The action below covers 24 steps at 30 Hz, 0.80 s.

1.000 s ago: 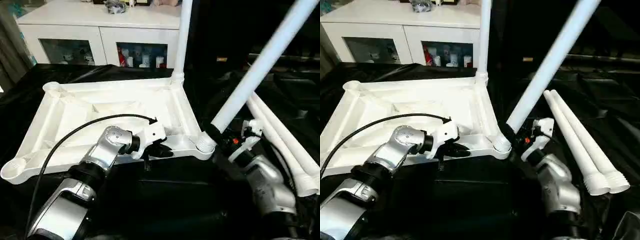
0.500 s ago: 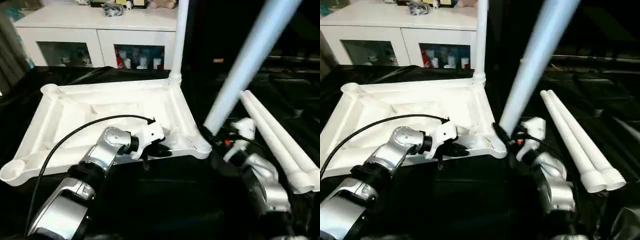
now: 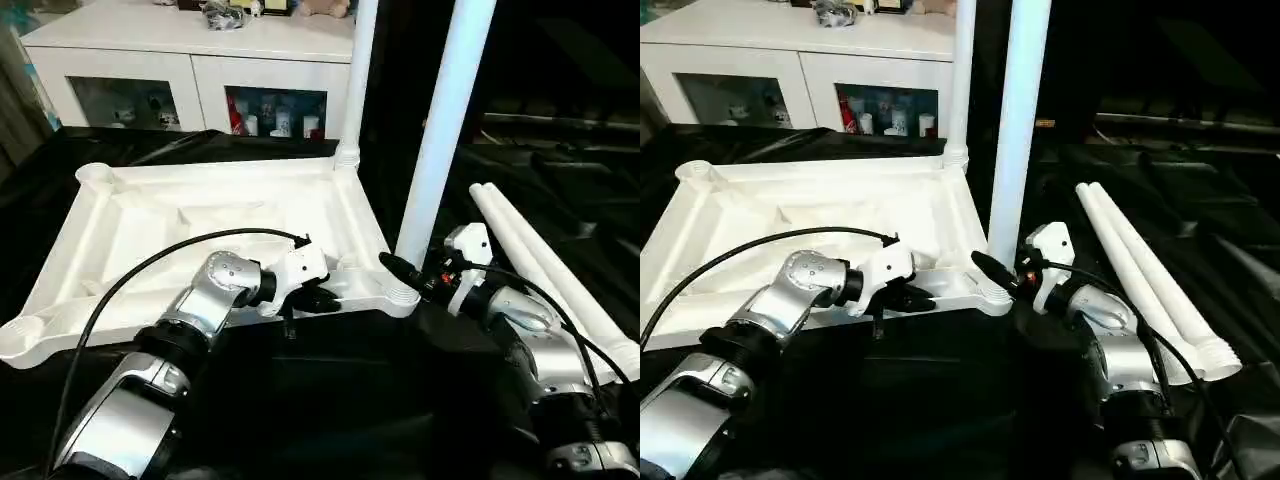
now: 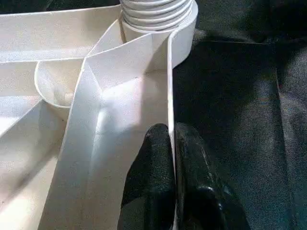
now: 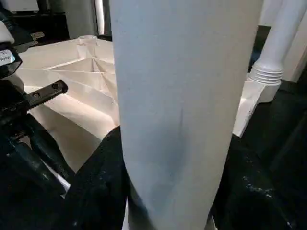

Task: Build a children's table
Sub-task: Insert table leg to table base

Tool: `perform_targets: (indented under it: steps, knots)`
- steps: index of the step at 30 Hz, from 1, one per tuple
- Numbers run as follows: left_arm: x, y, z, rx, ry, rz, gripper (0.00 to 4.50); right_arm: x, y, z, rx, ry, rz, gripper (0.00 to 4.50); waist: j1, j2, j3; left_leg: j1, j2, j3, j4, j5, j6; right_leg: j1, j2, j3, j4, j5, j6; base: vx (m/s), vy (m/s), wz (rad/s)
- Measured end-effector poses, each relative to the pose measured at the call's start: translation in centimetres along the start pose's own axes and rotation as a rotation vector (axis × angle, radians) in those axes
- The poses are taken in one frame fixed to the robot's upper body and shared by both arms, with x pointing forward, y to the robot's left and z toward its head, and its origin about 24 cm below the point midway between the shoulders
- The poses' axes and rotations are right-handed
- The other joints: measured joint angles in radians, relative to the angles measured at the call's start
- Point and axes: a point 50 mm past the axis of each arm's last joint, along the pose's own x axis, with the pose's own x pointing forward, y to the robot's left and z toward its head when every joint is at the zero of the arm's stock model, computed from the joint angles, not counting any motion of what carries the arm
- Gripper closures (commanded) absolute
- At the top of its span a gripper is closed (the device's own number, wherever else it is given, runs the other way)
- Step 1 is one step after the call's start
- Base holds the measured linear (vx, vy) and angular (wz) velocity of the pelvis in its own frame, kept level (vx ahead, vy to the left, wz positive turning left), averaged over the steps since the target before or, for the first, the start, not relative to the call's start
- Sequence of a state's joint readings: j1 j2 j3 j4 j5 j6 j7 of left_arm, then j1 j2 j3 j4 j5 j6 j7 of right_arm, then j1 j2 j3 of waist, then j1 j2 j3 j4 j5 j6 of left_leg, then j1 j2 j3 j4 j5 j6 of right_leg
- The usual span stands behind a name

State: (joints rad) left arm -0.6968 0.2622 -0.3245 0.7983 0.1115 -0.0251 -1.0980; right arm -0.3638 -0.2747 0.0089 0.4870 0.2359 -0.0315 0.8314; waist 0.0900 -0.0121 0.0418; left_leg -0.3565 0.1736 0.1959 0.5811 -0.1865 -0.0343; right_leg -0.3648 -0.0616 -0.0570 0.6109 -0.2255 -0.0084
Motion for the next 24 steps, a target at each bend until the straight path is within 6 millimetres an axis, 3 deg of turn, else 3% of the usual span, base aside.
perform_targets:
  steps: [11,24]
  knots:
    - [-0.2,0.0,0.0,0.011,-0.001,-0.007,4.5,-0.1,-1.2,-0.3,0.141,-0.045,0.004,2.63,0.0,-0.001,0.0,0.001,0.0,0.0,-0.003,0.0,0.0,0.0,0.0,-0.001,0.0,0.0,-0.001,0.0,0.0,0.0]
    - [0.0,-0.1,0.0,0.015,-0.008,-0.018,4.5,-1.0,-1.2,-1.2,0.245,-0.108,-0.032,2.63,0.006,0.004,0.001,0.006,0.0,0.001,-0.007,0.0,-0.001,0.0,0.0,-0.001,-0.002,0.0,0.0,0.0,0.0,0.0]
